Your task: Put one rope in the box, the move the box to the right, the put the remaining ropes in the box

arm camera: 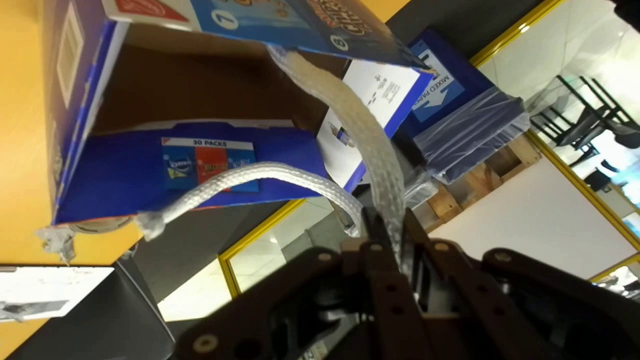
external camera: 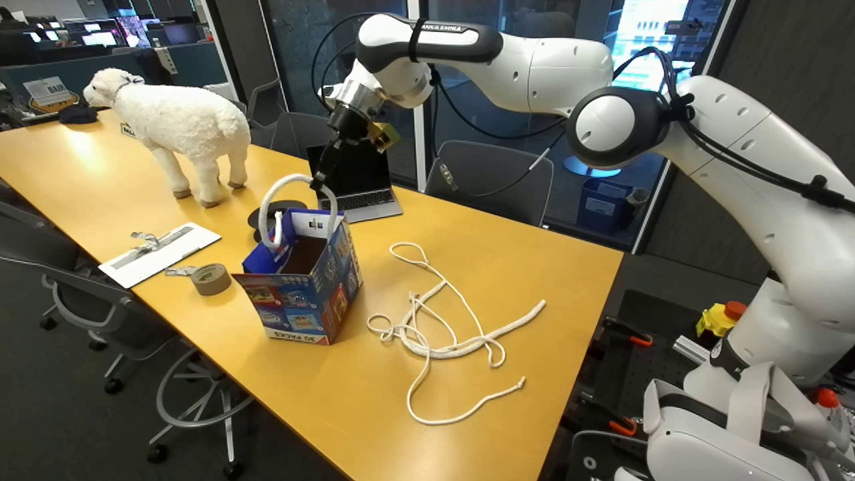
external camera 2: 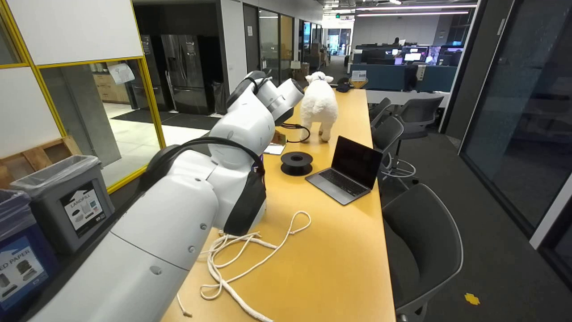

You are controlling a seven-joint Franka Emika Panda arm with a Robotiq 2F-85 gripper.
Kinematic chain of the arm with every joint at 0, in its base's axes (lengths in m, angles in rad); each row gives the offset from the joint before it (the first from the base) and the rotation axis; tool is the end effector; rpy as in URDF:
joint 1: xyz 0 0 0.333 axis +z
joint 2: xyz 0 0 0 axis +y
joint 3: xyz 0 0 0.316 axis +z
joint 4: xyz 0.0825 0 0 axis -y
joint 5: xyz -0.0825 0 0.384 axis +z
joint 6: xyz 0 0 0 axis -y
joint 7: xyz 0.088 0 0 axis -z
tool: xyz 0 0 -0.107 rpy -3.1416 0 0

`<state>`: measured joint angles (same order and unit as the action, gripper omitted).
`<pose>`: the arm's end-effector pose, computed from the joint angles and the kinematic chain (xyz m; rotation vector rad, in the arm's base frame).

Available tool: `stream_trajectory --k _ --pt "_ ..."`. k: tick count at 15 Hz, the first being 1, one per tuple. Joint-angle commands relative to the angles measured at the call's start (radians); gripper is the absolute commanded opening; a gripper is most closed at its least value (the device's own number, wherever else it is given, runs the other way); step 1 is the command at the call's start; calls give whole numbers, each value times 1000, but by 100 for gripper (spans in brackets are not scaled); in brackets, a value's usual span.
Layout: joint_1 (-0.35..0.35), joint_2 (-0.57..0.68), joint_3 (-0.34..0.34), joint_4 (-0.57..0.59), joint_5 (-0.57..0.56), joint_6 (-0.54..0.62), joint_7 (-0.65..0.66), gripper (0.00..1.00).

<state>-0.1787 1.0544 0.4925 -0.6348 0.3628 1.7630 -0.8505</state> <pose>0.7977 0.0634 0.4108 -2.1950 -0.9976 -0.5137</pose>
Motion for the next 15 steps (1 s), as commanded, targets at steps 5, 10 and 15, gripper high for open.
stream_trajectory --k 5,10,15 --pt "-1 103 95 44 98 -8 -180 9" --pt "8 200 144 60 155 -27 -250 9" --pt "19 234 153 65 148 -40 -258 9"
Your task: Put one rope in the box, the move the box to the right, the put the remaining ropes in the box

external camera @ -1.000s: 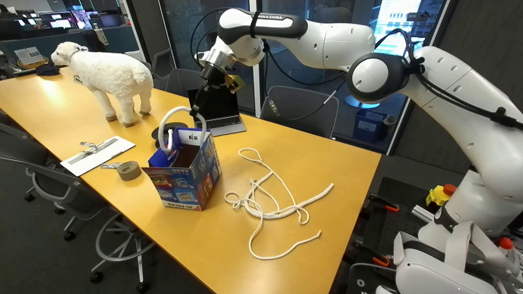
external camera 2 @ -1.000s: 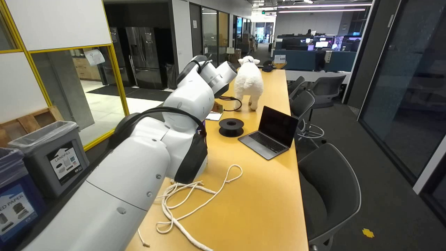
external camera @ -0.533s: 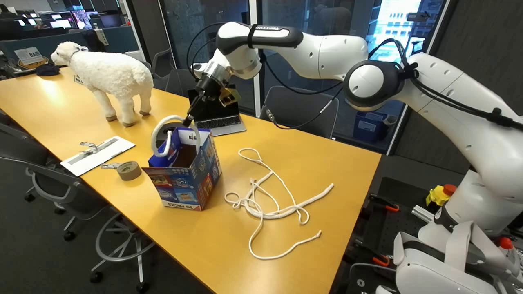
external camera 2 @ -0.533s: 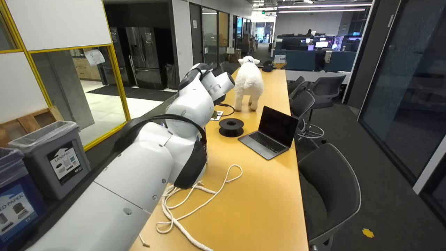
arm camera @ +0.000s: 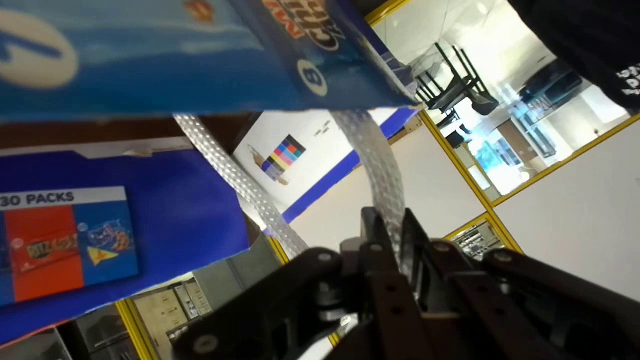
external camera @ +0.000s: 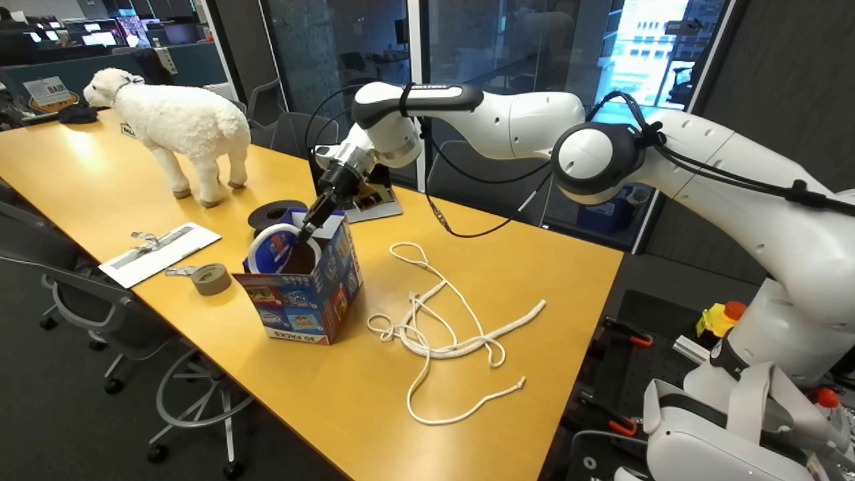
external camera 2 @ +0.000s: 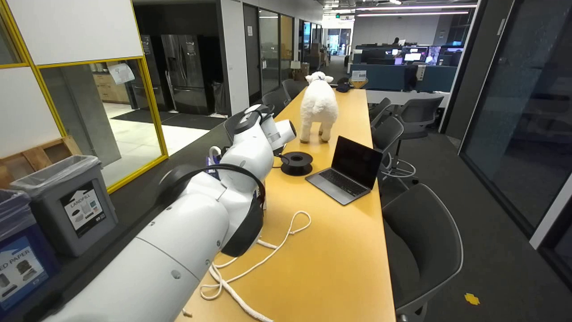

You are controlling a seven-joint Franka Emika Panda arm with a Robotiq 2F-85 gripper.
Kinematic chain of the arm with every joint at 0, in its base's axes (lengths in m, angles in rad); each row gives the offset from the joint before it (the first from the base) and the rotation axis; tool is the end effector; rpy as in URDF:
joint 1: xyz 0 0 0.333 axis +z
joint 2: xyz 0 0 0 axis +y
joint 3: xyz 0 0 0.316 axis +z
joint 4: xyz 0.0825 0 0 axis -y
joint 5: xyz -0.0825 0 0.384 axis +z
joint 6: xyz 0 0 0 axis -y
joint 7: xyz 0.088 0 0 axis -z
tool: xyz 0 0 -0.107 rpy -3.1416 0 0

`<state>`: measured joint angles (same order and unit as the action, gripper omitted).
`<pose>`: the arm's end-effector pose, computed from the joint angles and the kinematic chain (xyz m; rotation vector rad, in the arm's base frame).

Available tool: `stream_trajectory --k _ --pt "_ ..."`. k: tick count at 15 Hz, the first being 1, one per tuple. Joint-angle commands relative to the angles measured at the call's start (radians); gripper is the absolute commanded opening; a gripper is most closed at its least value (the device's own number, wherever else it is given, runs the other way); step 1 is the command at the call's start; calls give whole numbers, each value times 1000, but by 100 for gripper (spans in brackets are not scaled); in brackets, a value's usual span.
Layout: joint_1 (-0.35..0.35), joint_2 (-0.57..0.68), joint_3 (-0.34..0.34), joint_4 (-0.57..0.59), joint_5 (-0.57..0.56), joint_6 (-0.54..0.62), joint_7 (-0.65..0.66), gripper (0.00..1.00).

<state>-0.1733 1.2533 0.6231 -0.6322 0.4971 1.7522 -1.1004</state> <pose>0.7952 0.1144 0.2949 -1.8237 -1.0595 -0.5328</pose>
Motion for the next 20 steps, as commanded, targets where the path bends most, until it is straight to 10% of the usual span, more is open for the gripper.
stream_trajectory --k 1,2,3,12,20 --pt "15 34 19 62 9 -26 -5 9" --pt "17 31 14 60 6 -19 8 9" --pt "21 24 5 56 0 -7 24 36" --pt "151 -8 -180 57 -188 321 215 95" --pt "157 -83 -245 53 -365 152 49 100"
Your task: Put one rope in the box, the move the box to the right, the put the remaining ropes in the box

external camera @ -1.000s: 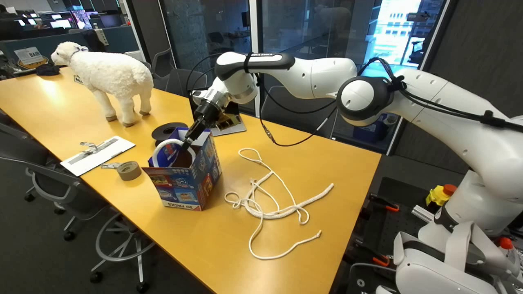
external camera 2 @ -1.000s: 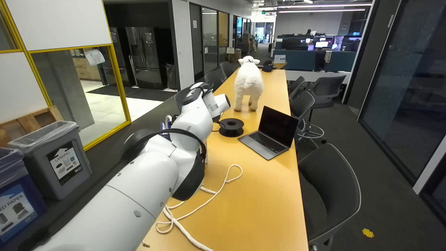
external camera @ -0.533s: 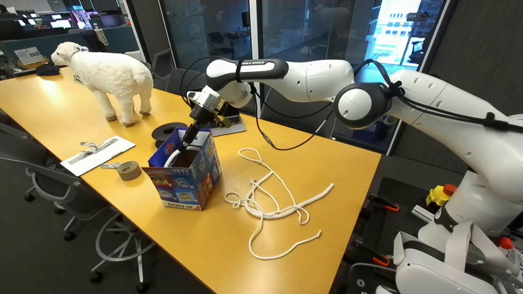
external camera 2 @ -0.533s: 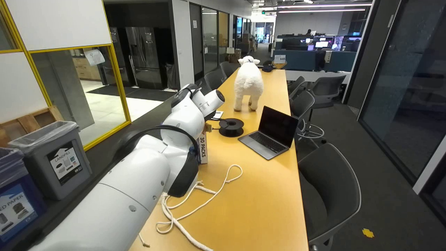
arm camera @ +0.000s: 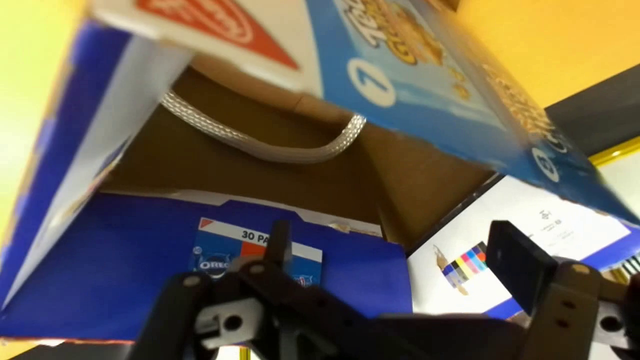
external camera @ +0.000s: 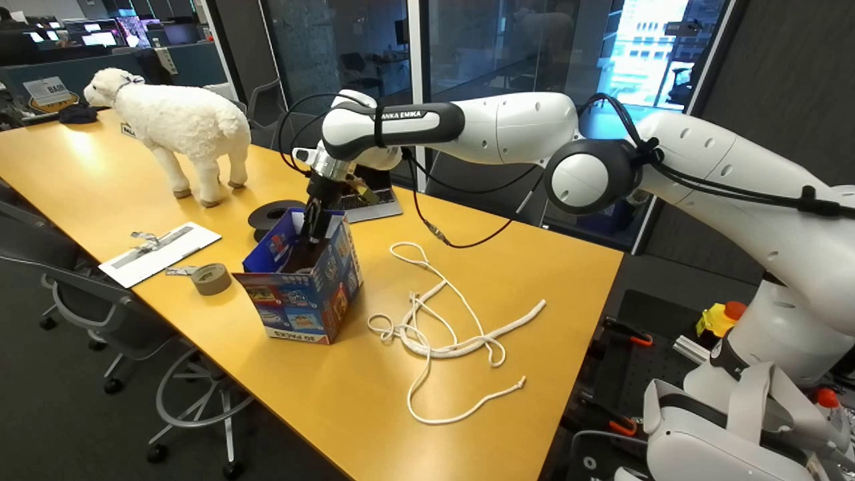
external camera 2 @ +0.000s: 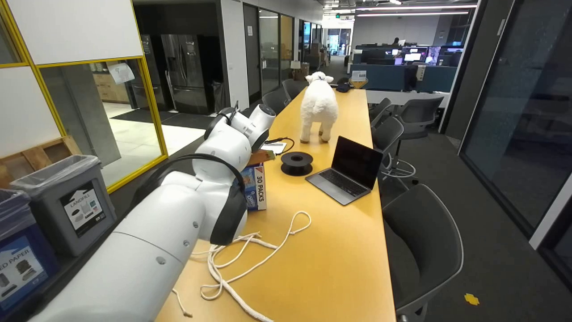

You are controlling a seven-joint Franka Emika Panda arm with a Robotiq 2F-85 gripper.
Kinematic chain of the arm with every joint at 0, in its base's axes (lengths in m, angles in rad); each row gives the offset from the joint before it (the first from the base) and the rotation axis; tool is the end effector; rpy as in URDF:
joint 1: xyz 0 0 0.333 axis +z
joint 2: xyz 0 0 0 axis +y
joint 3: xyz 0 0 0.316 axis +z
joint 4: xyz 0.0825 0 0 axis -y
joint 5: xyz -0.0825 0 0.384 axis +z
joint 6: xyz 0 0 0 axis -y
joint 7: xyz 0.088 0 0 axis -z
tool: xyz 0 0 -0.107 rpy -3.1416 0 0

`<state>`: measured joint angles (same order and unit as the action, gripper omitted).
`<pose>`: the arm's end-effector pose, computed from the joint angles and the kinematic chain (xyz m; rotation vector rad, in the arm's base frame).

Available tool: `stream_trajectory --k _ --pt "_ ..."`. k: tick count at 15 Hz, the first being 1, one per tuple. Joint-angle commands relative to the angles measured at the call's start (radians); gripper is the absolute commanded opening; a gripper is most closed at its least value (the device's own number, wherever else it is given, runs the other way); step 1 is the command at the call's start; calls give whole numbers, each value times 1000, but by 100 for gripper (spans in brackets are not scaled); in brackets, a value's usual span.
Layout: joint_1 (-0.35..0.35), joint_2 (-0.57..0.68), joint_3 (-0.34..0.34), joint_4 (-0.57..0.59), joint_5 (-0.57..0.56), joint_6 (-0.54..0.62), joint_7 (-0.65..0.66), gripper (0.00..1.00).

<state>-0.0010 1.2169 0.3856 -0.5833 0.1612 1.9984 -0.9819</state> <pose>0.8153 0.1376 0.2985 -2.3566 -1.3306 -0.5607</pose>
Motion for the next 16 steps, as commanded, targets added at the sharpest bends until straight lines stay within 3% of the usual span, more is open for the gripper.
stream_trajectory --k 1,8,16 --pt "-25 -56 1 5 -27 -125 -93 100" --pt "-67 -79 12 4 -27 -241 -276 100" --pt "-10 -25 -4 -11 -70 -149 -416 100"
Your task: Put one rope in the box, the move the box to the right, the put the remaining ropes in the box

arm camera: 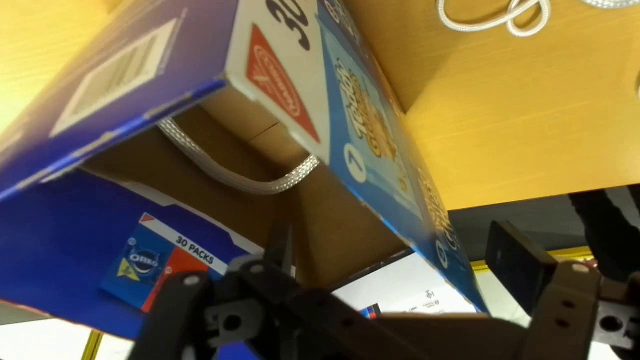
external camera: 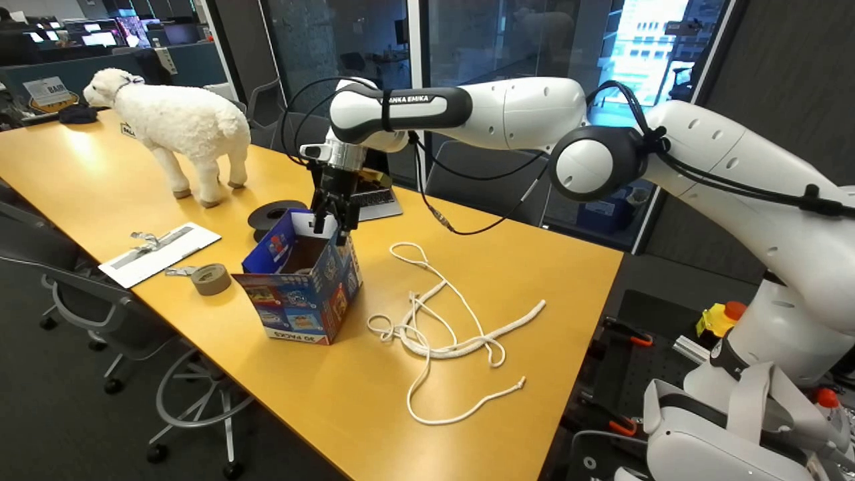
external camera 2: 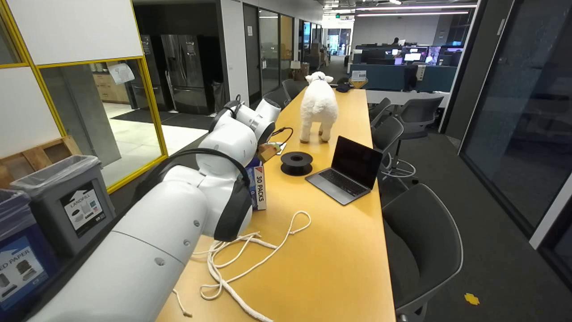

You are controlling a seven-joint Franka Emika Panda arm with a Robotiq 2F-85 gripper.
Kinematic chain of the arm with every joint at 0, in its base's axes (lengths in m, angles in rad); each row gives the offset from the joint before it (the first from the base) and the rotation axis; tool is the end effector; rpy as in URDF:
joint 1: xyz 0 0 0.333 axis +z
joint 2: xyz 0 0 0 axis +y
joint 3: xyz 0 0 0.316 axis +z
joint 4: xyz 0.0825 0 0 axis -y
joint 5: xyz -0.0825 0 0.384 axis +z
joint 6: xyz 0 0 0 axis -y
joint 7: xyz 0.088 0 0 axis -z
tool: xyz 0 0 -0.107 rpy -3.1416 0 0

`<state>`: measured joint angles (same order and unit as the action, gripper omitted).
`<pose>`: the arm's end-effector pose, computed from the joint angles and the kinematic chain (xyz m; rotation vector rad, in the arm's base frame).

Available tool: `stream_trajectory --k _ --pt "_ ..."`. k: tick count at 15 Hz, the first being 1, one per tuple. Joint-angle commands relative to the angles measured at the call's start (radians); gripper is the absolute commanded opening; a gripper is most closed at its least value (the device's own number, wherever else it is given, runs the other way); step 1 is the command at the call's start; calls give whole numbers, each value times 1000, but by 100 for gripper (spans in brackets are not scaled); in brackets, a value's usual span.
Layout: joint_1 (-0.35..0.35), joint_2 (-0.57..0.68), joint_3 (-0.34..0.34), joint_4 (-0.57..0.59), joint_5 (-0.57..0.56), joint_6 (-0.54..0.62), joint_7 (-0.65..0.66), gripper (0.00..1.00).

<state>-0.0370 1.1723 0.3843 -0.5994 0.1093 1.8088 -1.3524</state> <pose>0.8012 0.1145 0.3081 -2.0836 -1.8216 -0.4442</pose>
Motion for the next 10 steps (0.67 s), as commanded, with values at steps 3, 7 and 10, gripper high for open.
stream_trajectory --k 3,7,10 --pt "49 29 -12 -7 -43 74 -76 100" --pt "72 33 -30 -16 -89 129 -89 73" --pt "81 30 -41 -27 -116 149 -90 49"
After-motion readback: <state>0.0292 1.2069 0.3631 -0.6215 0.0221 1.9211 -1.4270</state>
